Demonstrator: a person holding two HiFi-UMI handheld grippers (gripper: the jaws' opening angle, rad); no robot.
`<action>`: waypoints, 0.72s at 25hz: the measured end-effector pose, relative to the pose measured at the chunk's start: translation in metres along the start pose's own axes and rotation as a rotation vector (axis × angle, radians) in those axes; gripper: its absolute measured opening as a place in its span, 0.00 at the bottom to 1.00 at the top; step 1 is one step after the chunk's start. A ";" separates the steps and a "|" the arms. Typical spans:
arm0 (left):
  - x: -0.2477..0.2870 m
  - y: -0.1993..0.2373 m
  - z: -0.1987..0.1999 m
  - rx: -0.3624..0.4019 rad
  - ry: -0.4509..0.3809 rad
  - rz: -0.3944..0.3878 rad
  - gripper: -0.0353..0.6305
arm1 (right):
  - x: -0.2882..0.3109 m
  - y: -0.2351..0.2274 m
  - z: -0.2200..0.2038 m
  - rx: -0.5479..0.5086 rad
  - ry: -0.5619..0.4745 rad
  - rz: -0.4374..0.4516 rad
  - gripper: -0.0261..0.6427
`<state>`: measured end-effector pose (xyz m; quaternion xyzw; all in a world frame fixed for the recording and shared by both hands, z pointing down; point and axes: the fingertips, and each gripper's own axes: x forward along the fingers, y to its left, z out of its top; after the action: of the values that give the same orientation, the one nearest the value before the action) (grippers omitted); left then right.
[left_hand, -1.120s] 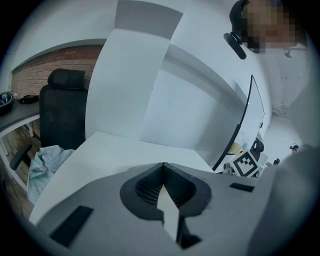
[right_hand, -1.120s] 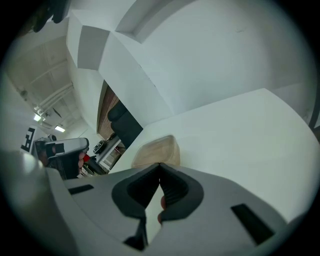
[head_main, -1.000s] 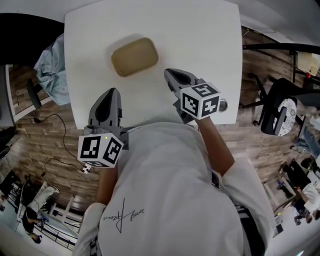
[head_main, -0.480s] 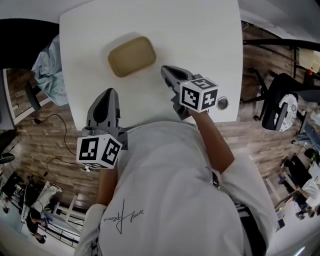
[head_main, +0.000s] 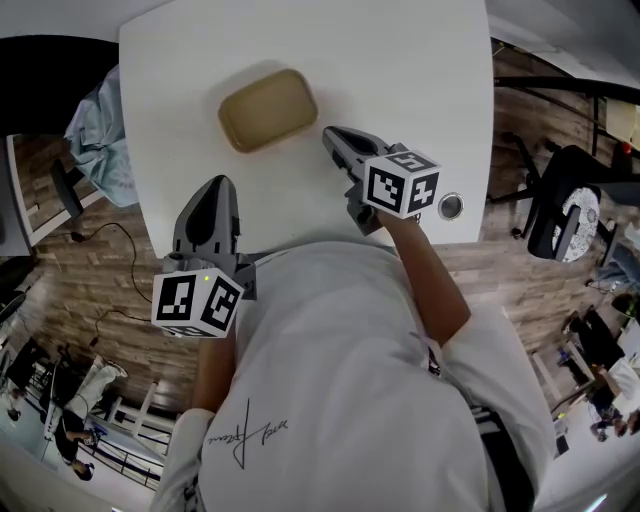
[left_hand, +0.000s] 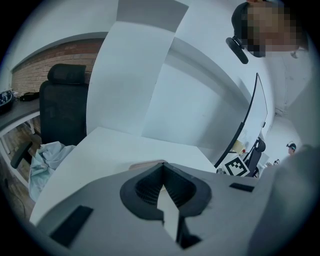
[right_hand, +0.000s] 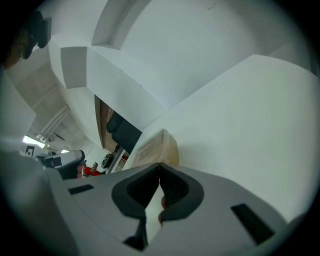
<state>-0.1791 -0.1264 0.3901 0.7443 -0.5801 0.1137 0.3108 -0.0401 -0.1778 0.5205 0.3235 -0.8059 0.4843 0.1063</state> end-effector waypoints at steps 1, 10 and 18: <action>0.001 0.000 -0.001 -0.001 0.002 0.000 0.06 | 0.001 -0.001 0.000 0.005 -0.001 0.001 0.05; 0.005 0.008 -0.003 -0.007 0.020 0.003 0.06 | 0.011 -0.004 -0.002 0.072 -0.003 0.022 0.07; 0.009 0.011 -0.007 -0.004 0.037 0.005 0.06 | 0.016 -0.007 -0.003 0.123 -0.007 0.052 0.09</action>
<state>-0.1855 -0.1308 0.4039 0.7399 -0.5764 0.1271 0.3226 -0.0483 -0.1844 0.5350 0.3100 -0.7832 0.5343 0.0706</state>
